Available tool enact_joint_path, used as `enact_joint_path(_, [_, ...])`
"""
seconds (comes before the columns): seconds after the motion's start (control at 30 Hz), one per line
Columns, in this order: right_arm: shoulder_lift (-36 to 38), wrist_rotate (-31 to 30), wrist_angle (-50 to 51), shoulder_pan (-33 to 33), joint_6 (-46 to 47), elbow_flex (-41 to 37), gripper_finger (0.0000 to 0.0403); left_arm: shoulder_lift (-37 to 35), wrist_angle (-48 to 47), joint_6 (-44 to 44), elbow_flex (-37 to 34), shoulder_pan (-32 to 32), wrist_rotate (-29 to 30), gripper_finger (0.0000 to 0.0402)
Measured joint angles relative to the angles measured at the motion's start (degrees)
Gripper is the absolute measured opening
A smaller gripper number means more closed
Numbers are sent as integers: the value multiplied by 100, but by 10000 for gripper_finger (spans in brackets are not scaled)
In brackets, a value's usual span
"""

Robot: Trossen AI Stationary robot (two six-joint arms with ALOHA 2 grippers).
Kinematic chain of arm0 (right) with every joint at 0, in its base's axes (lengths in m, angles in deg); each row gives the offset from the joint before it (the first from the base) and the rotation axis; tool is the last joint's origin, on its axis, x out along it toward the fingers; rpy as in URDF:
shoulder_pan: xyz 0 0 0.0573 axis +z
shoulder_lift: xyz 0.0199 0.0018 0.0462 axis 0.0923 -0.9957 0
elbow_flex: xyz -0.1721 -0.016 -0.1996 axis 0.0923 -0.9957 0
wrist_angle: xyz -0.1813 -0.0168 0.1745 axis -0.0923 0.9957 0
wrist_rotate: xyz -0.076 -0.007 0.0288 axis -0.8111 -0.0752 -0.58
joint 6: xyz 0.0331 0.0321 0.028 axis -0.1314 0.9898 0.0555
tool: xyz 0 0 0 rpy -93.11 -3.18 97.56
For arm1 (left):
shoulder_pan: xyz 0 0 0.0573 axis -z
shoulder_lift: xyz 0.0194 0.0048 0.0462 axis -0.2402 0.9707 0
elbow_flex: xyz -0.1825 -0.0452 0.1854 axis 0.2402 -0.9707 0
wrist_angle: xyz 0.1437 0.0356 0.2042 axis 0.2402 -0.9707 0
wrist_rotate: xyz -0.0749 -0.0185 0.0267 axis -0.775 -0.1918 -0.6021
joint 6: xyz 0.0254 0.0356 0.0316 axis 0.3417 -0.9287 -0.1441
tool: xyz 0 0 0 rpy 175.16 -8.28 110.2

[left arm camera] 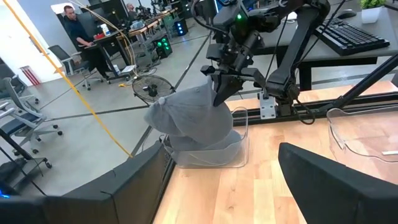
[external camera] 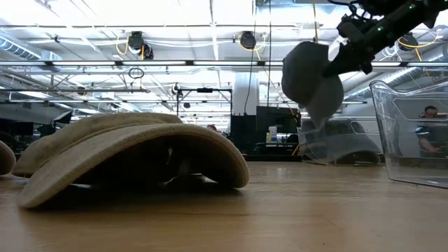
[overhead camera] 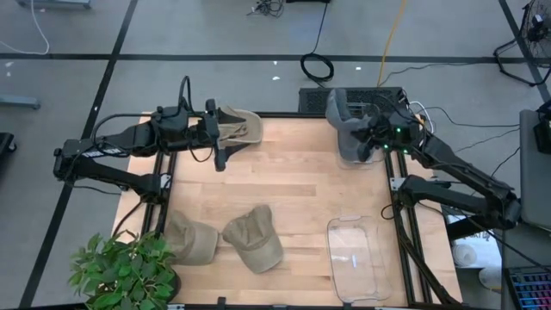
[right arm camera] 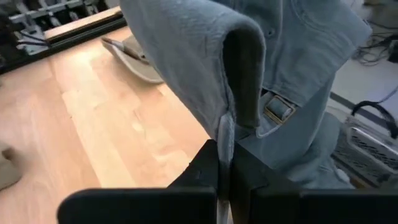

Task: Pick & Place hat
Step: Put the blue cap into the top transparent bin

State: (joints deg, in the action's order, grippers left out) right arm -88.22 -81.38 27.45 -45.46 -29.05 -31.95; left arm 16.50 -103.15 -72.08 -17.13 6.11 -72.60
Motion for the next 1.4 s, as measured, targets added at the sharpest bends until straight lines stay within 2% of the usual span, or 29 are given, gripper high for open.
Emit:
enact_joint_path(0.27, [114, 27, 822, 2, 156, 2, 0, 0, 0, -2, -2, 0, -2, 324])
enact_joint_path(0.5, [144, 866, 904, 2, 292, 0, 0, 0, -2, -2, -2, 0, -3, 324])
enact_joint_path(0.87, [443, 897, 1208, 26, 645, 0, 0, 0, 0, -2, -4, 2, -4, 324])
enact_joint_path(0.93, [488, 777, 1478, 26, 640, 0, 0, 0, -1, -2, -4, 2, -3, 324])
enact_joint_path(1.1, [490, -124, 1748, 29, 701, 0, 0, 0, 0, -2, -4, 2, -4, 324])
enact_joint_path(1.3, [490, -362, 1809, 29, 794, 0, 2, 0, 0, -2, -4, 2, -4, 324])
enact_joint_path(1.4, [490, -768, 1875, 31, 946, 4, 3, 0, 0, -2, -4, 2, -4, 324])
